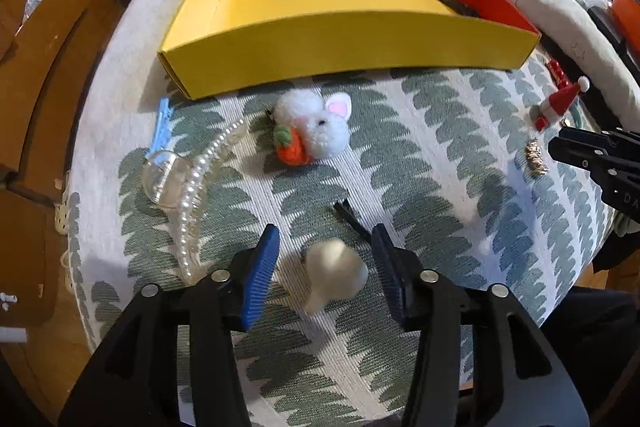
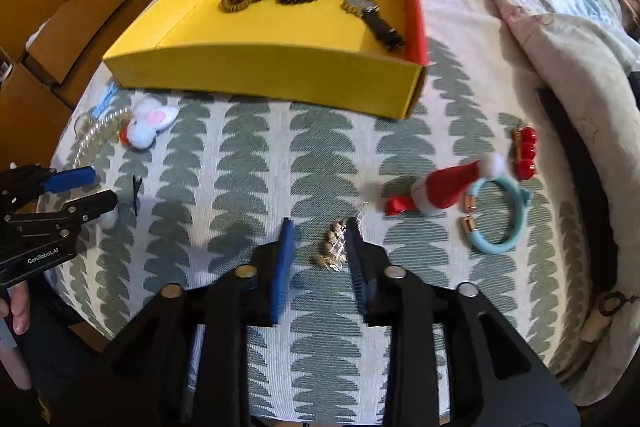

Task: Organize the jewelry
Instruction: 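Set gold brooch on bedspread with right tool while left tool carries white pendant out, then release white pendant on bedspread with left tool, then return both tools over box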

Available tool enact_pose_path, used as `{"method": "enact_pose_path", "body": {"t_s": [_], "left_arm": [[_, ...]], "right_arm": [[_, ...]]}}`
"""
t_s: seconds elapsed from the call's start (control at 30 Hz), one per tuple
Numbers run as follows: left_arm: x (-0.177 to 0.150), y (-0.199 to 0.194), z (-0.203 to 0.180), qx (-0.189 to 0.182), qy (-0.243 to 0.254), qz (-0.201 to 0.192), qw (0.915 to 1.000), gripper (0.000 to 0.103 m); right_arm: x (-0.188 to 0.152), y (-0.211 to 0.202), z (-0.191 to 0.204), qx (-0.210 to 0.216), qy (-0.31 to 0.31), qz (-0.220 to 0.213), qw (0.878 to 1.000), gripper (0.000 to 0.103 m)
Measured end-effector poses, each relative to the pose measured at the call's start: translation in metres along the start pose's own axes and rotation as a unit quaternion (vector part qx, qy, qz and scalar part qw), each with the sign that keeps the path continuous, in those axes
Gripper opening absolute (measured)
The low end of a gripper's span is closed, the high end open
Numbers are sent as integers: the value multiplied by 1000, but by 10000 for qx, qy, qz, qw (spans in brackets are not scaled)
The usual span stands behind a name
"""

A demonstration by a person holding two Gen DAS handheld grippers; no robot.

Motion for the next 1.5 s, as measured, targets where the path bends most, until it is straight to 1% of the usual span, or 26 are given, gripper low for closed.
{"method": "enact_pose_path", "body": {"t_s": [0.17,0.23,0.27,0.33,0.4,0.43,0.47,0.5,0.6,0.7,0.8,0.9,1.03,1.2,1.23,1.33,1.37,1.43,1.5], "left_arm": [[4,-11,3,-59,-83,-117,9999,49],[6,-15,3,-102,-119,-167,9997,49],[8,-17,4,-131,-136,-193,9996,49],[14,-20,6,-147,-195,-265,9993,54],[21,-25,9,-133,-281,-350,9989,64],[25,-27,11,-127,-334,-378,9986,65],[30,-31,13,-127,-388,-409,9983,69],[35,-33,15,-129,-434,-439,9980,73],[57,-43,22,-166,-564,-550,9967,81],[84,-46,32,-187,-746,-619,9951,82],[115,-36,42,-66,-855,-618,9944,83],[144,-14,48,-128,-981,-414,9942,83],[173,18,48,-218,-1054,-91,9942,83],[201,52,43,-233,-1083,154,9937,83],[206,57,42,-228,-1084,193,9937,83],[216,68,40,-170,-1067,204,9939,83],[219,73,40,-118,-1041,208,9943,83],[222,82,42,26,-1037,269,9942,83],[225,90,42,5,-1046,302,9941,83]], "right_arm": [[12,-26,0,158,73,-582,9982,40],[18,-34,1,209,93,-779,9967,44],[20,-36,1,208,111,-836,9962,49],[26,-40,3,244,108,-950,9951,49],[35,-46,6,285,74,-1122,9932,49],[40,-50,7,306,56,-1217,9921,49],[44,-52,8,324,42,-1274,9913,49],[51,-55,10,371,25,-1337,9903,49],[77,-59,11,529,-1,-1473,9877,49],[104,-53,7,529,-11,-1463,9878,49],[135,-35,-7,352,130,-1346,9902,49],[165,-12,-17,241,180,-1190,9924,49],[195,19,-28,272,236,-936,9950,49],[211,49,-35,476,367,-733,9955,49],[213,58,-36,523,386,-632,9959,49],[220,71,-32,573,354,-566,9961,49],[222,77,-32,554,360,-460,9968,49],[227,83,-30,535,349,-406,9971,49],[233,88,-28,501,294,-351,9977,49]]}}
Point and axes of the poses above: each gripper's, at about its wrist camera, not at the fingertips, and y roughly the way its jaws point, z to its left, x to its top, the point moved 5 cm from there along y, roughly the way its jaws point, and after that the axes turned 15 degrees about x, right-handed, at the moved point
